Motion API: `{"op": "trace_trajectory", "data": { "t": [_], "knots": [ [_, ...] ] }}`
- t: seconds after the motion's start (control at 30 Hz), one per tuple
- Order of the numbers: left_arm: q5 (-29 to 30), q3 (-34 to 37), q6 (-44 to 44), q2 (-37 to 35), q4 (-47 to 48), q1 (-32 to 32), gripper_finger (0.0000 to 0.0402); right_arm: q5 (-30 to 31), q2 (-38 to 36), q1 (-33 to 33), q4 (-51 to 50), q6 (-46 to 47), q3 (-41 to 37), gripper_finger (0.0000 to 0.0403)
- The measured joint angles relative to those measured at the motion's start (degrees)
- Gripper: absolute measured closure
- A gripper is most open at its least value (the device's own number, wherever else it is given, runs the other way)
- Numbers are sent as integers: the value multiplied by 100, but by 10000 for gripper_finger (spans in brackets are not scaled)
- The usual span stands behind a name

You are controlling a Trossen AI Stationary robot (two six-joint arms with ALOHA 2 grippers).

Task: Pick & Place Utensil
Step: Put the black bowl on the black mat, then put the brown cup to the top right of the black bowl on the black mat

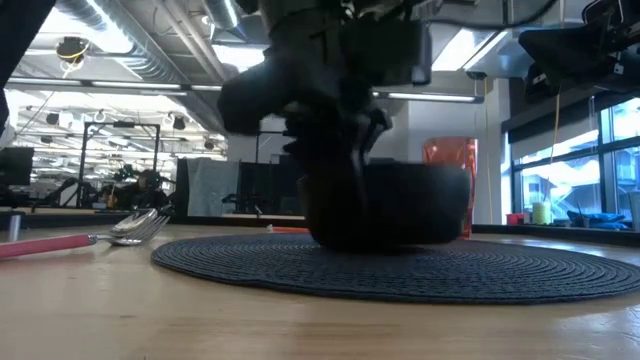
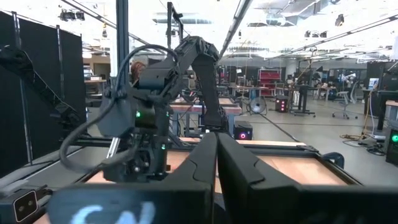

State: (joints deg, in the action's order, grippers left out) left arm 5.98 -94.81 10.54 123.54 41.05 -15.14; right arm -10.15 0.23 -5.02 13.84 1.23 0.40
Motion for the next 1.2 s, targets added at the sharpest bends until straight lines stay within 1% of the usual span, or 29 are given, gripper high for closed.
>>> {"op": "trace_trajectory", "data": {
  "t": [0.33, 0.43, 0.57, 0.83, 0.93, 1.1, 1.2],
  "knots": [
    [-69, -8, -3, 33, -42, -13, 398, 8, 2, 0, -4, 0, 0, 386],
    [34, -6, -66, 35, -61, -15, 394, 9, 0, 2, -4, 0, 0, 386],
    [98, 1, -248, 42, -53, -15, 375, 8, 0, 0, -6, 0, 0, 386],
    [119, -25, -133, 40, 0, -101, 320, 8, 0, 1, -9, 0, 0, 386],
    [195, -302, -67, 28, 263, -172, 299, 8, 0, 2, -9, 0, 0, 386],
    [221, -1173, 5, -229, 1249, -360, 269, 3, 2, 0, -10, 0, 0, 386],
    [240, -1518, -14, -472, 1914, -464, 263, -2, 2, 0, -34, 0, 0, 386]
  ]
}}
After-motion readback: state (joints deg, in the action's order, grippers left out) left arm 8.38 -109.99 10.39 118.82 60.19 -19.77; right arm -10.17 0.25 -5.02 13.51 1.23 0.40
